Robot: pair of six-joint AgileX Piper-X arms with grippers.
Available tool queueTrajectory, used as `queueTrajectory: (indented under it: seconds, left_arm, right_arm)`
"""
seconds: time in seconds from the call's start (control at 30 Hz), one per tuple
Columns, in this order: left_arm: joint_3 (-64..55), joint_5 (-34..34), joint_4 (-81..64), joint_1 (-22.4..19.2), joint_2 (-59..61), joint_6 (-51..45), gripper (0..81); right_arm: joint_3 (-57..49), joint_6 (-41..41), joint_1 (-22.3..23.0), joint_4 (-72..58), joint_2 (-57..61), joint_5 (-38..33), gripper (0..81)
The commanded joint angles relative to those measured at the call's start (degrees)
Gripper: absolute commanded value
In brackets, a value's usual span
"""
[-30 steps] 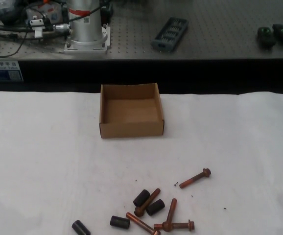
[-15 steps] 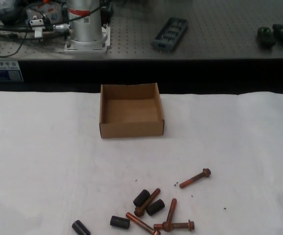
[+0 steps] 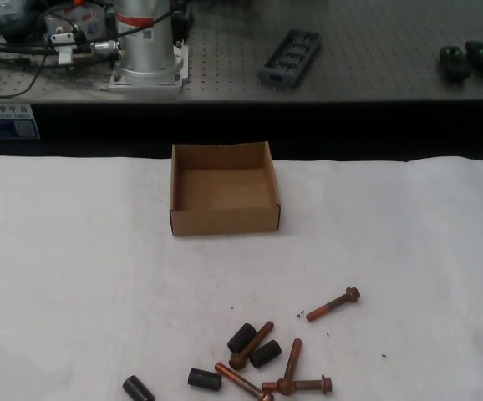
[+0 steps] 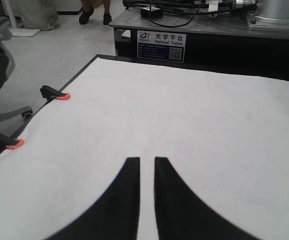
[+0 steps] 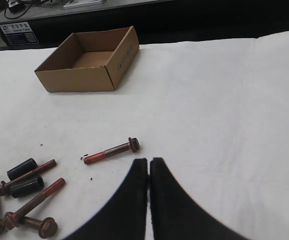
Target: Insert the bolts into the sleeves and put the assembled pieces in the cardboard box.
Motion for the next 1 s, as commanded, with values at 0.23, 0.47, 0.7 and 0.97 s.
queueTrajectory:
  seconds: [0.23, 0.47, 0.7, 0.97]
  left_arm:
    - [-0.77, 10.84, -0.67, -0.05, -0.17, -8.81, 8.5]
    - [-0.77, 16.68, -0.67, -0.05, -0.17, -10.59, 8.5]
    - [-0.77, 21.76, -0.67, -0.05, -0.17, -18.82, 8.5]
    - [-0.77, 22.28, -0.67, -0.05, -0.17, -23.68, 8.5]
  right_arm:
    - [-0.26, 1.57, 0.02, -0.52, -0.35, -0.35, 2.5]
    - [-0.26, 1.79, 0.02, -0.52, -0.35, -0.35, 2.5]
    - [-0.26, 1.79, 0.02, -0.52, -0.35, -0.69, 2.5]
    - [-0.26, 1.79, 0.02, -0.52, -0.35, -0.69, 2.5]
